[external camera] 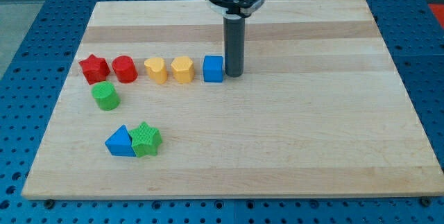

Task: Slide the green circle below the blue cube

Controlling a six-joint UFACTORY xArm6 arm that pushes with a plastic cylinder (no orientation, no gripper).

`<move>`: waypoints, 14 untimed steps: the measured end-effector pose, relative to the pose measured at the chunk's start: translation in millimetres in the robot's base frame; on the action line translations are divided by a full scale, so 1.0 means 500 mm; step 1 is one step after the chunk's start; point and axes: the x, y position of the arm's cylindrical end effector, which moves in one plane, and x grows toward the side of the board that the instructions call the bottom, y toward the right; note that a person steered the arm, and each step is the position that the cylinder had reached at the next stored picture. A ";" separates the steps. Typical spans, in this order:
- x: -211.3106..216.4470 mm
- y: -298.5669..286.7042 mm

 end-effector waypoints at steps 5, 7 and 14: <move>0.158 -0.251; 0.170 -0.439; 0.111 -0.460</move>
